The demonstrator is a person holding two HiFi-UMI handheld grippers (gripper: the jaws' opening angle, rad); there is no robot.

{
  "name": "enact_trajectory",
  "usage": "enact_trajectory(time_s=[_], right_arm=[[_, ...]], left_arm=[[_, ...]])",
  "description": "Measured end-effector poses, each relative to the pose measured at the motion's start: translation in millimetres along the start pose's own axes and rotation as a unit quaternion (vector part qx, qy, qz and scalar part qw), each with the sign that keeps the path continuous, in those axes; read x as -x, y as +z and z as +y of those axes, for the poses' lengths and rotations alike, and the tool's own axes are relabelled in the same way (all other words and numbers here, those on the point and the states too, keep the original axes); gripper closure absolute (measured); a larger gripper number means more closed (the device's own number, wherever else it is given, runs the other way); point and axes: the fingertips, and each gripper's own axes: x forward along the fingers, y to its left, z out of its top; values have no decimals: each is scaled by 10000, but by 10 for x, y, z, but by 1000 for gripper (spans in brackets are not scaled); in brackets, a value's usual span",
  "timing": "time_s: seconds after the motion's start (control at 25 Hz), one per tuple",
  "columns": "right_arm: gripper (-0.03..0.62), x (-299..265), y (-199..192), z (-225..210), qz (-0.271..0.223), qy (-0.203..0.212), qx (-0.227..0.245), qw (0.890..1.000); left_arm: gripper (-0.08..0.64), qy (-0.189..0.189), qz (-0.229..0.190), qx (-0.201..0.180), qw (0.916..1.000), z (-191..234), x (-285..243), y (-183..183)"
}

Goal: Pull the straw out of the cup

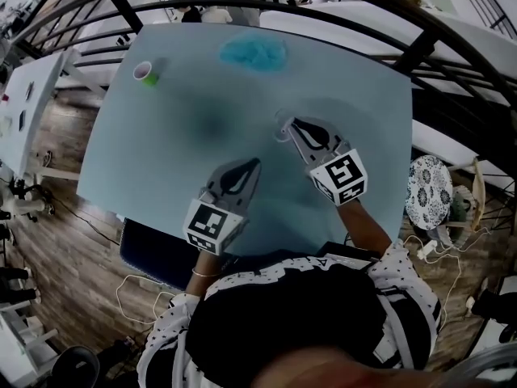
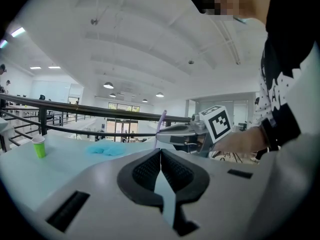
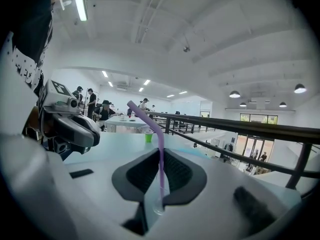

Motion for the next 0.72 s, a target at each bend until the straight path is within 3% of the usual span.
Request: enact_trajectory(time_s=[0.72], right_arm=[[549,217,268,14,-351,-122,111,9992]], left_arm=[[549,-4,-72,-149,9999,-112,73,57]])
